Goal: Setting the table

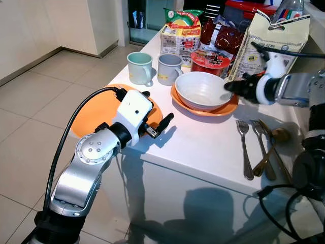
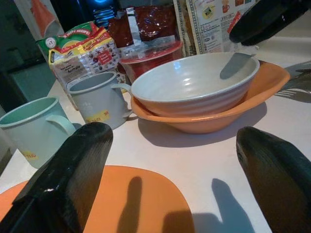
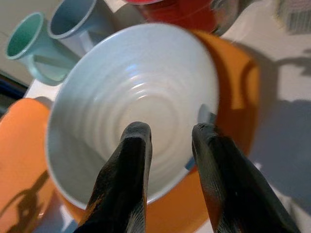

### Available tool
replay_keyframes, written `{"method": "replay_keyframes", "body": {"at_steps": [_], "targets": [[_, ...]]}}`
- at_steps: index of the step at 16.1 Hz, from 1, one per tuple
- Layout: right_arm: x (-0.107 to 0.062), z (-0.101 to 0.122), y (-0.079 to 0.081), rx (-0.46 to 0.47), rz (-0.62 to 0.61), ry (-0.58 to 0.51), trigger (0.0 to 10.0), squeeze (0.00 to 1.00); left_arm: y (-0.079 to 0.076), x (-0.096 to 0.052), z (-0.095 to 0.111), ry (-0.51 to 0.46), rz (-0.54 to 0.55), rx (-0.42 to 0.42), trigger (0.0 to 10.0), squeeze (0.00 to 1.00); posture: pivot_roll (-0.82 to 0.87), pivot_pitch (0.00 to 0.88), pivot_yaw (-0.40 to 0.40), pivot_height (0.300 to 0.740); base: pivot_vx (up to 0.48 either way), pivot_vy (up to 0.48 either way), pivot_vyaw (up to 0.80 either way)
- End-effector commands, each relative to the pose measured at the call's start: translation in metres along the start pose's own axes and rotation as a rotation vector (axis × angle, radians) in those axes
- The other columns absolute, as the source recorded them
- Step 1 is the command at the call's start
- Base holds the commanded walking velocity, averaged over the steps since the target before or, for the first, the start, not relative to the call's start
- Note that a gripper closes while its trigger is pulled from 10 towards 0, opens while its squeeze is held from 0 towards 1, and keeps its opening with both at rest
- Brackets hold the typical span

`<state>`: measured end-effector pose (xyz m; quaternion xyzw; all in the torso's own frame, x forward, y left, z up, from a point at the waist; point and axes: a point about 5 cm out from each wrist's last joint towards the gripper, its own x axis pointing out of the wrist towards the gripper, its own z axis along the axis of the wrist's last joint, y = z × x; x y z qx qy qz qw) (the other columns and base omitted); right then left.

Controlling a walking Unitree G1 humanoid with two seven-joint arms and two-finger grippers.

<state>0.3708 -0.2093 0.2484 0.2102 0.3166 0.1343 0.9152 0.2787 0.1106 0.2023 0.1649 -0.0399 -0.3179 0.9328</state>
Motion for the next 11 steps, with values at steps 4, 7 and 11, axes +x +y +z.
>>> {"method": "replay_keyframes", "body": {"at_steps": [4,7,11], "targets": [[-0.0032,0.0092,0.0082,-0.027,0.009,-0.043,10.0,0.77,-0.0047,0.0001,0.0032,-0.011,-0.015,0.005,10.0,0.0,0.05,0.0,-0.076,0.74,0.0,0.0,0.0],[-0.001,0.0068,0.0062,-0.036,-0.013,-0.025,10.0,0.83,-0.005,0.0007,0.0031,-0.01,-0.012,0.007,10.0,0.0,0.05,0.0,-0.083,0.74,0.0,0.0,0.0],[0.0053,0.0032,0.0059,-0.037,-0.04,-0.01,10.0,0.0,-0.0056,0.0006,0.0033,-0.011,-0.008,0.012,10.0,0.0,0.05,0.0,-0.088,0.74,0.0,0.0,0.0]]}}
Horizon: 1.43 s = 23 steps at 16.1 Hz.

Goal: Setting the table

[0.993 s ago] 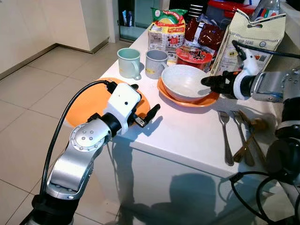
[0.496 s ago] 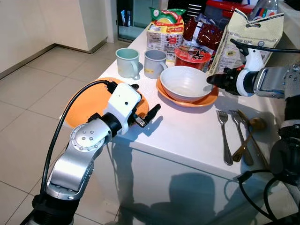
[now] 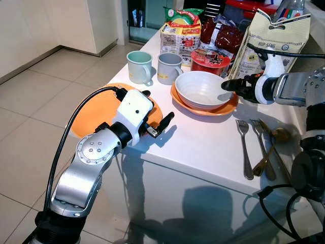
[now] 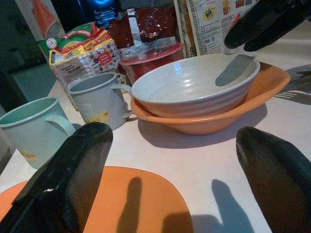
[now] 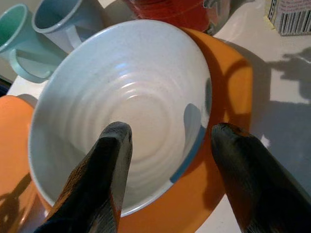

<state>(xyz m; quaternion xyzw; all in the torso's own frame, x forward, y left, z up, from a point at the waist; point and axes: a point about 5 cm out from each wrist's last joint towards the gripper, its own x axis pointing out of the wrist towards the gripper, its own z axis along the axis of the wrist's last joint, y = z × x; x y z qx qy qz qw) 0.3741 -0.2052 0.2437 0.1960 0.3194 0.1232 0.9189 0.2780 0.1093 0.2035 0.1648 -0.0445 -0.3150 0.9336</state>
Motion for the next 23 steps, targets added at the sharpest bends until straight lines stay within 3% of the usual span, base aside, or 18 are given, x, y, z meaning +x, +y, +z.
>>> {"method": "replay_keyframes", "body": {"at_steps": [1,8,16,17,18,19,20,21,23], "targets": [[0.0,0.005,0.004,-0.018,-0.015,-0.012,10.0,0.0,-0.005,0.0,0.002,-0.002,-0.015,0.011,10.0,0.0,0.06,0.0,-0.089,0.74,0.0,0.0,0.0],[0.016,-0.005,0.002,-0.006,-0.028,0.014,10.0,0.0,-0.008,-0.002,0.001,-0.002,-0.035,0.012,10.0,0.0,0.07,0.0,-0.092,0.74,0.0,0.0,0.0],[0.032,-0.018,0.0,0.165,0.044,0.046,10.0,0.0,-0.01,-0.004,0.003,-0.005,-0.047,0.018,10.0,0.0,0.08,0.0,-0.1,0.74,0.0,0.0,0.0],[0.032,-0.018,0.0,0.171,0.047,0.045,9.2,0.0,-0.01,-0.004,0.003,-0.005,-0.048,0.018,10.0,0.0,0.08,0.0,-0.099,0.74,0.0,0.0,0.0],[0.031,-0.018,0.0,0.171,0.047,0.044,9.2,0.0,-0.01,-0.004,0.003,-0.005,-0.048,0.018,10.0,0.0,0.08,0.0,-0.099,0.74,0.0,0.0,0.0],[0.031,-0.017,-0.001,0.173,0.048,0.042,3.3,0.0,-0.01,-0.004,0.003,-0.005,-0.049,0.018,10.0,0.0,0.08,0.0,-0.099,0.74,0.0,0.0,0.0],[0.03,-0.016,-0.001,0.176,0.049,0.038,2.0,0.0,-0.01,-0.004,0.003,-0.006,-0.051,0.018,10.0,0.0,0.08,0.0,-0.099,0.74,0.0,0.0,0.0],[0.029,-0.016,-0.002,0.177,0.05,0.036,0.0,0.0,-0.011,-0.004,0.003,-0.006,-0.052,0.018,10.0,0.0,0.08,0.0,-0.095,0.74,0.0,0.0,0.0],[0.029,-0.014,-0.002,0.175,0.052,0.033,0.0,0.0,-0.011,-0.003,0.003,-0.005,-0.054,0.018,10.0,0.0,0.08,0.0,-0.094,0.74,0.0,0.0,0.0]]}}
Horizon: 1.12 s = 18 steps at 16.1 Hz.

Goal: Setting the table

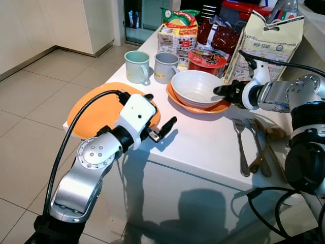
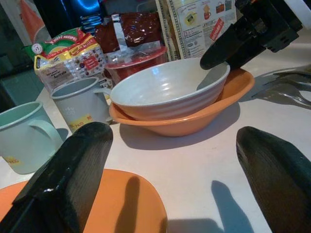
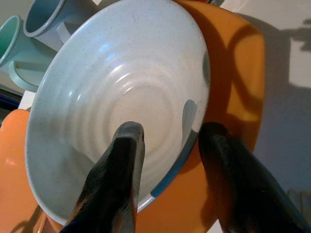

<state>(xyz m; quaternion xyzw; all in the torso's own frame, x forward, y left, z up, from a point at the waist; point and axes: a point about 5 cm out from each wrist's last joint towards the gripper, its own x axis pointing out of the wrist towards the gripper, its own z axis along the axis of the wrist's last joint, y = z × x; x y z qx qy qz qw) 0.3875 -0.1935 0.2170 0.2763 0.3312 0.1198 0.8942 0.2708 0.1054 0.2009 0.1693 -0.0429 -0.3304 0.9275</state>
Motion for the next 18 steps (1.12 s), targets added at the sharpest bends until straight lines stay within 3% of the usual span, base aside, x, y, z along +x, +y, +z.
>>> {"method": "replay_keyframes", "body": {"at_steps": [1,14,18], "targets": [[0.0,0.0,0.001,0.008,0.003,0.015,0.0,0.0,-0.003,0.0,0.003,-0.005,-0.02,0.01,10.0,0.0,0.08,0.0,-0.093,0.74,0.0,0.0,0.0],[-0.005,0.012,0.022,-0.092,0.005,-0.06,0.0,0.0,0.003,0.004,0.004,-0.006,-0.01,0.023,10.0,0.0,0.06,0.0,-0.058,0.74,0.0,0.0,0.0],[-0.017,0.017,0.028,-0.124,0.007,-0.127,0.0,0.0,0.007,0.007,0.007,-0.021,0.002,0.022,10.0,0.0,0.06,0.0,-0.046,0.74,0.0,0.0,0.0]]}}
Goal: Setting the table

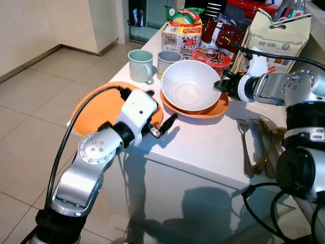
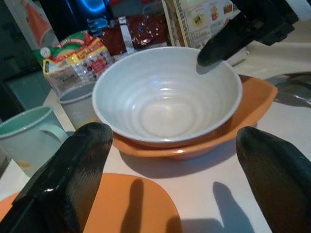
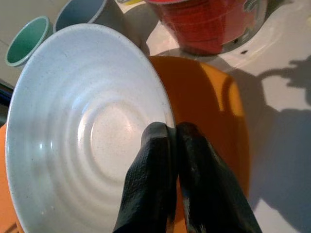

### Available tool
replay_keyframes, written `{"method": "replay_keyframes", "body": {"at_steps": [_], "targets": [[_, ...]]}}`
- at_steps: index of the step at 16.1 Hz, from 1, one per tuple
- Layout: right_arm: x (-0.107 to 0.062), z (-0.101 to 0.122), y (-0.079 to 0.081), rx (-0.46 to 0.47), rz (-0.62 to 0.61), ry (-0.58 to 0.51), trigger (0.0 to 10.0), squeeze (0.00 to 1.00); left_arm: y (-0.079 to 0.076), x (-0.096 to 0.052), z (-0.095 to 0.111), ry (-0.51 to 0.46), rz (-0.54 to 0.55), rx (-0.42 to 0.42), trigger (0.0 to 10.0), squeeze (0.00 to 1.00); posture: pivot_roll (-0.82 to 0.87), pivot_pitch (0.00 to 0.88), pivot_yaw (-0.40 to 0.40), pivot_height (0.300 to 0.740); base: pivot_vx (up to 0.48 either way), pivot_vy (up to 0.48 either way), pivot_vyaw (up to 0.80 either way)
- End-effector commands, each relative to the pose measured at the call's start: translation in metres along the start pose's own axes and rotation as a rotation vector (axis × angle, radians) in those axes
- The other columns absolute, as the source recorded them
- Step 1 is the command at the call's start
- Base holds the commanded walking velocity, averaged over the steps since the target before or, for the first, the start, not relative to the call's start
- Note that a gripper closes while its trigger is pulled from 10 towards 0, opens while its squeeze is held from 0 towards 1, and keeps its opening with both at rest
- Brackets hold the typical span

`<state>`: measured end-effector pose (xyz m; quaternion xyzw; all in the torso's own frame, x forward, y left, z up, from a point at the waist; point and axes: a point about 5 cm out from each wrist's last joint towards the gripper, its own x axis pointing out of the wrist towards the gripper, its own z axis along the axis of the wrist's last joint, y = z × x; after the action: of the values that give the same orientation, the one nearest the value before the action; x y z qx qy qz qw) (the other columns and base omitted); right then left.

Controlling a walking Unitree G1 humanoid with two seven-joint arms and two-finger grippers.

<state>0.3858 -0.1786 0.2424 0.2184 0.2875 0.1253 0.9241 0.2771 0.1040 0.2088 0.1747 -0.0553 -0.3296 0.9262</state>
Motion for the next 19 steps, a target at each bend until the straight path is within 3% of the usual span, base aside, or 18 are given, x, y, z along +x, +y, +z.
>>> {"method": "replay_keyframes", "body": {"at_steps": [1,4,6,10,11,12,13,19], "targets": [[-0.014,0.014,0.0,0.012,0.005,-0.085,0.0,0.0,0.003,0.002,0.001,-0.005,0.009,0.005,10.0,0.0,0.06,0.0,-0.041,0.74,0.0,0.0,0.0],[-0.028,0.021,0.005,-0.024,-0.013,-0.177,0.0,0.0,0.007,0.002,0.004,-0.026,0.053,-0.005,10.0,0.0,0.06,0.0,-0.033,0.74,0.0,0.0,0.0],[-0.052,0.023,0.02,-0.131,-0.046,-0.317,0.0,0.0,0.016,0.004,0.013,-0.08,0.144,-0.04,10.0,0.0,0.05,0.0,-0.018,0.74,0.0,0.0,0.0],[-0.066,0.019,0.032,-0.176,-0.053,-0.41,0.0,0.0,0.023,0.005,0.016,-0.115,0.223,-0.057,10.0,0.0,0.02,0.0,0.008,0.74,0.0,0.0,0.0],[-0.08,0.014,0.047,-0.215,-0.052,-0.572,0.0,0.0,0.033,0.004,0.017,-0.128,0.332,-0.086,10.0,0.0,0.0,0.0,0.016,0.74,0.0,0.0,0.0],[-0.086,0.007,0.053,-0.224,-0.059,-0.673,7.6,0.0,0.038,0.003,0.014,-0.114,0.381,-0.108,10.0,0.0,-0.01,0.0,0.016,0.74,0.0,0.0,0.0],[-0.086,0.002,0.055,-0.224,-0.063,-0.692,10.0,0.0,0.039,0.003,0.012,-0.103,0.389,-0.111,10.0,0.0,-0.02,0.0,0.018,0.74,0.0,0.0,0.0],[-0.087,-0.02,0.064,-0.299,-0.044,-0.822,10.0,0.0,0.044,0.001,0.01,-0.07,0.446,-0.069,10.0,0.0,0.02,0.0,-0.007,0.74,0.0,0.0,0.0]]}}
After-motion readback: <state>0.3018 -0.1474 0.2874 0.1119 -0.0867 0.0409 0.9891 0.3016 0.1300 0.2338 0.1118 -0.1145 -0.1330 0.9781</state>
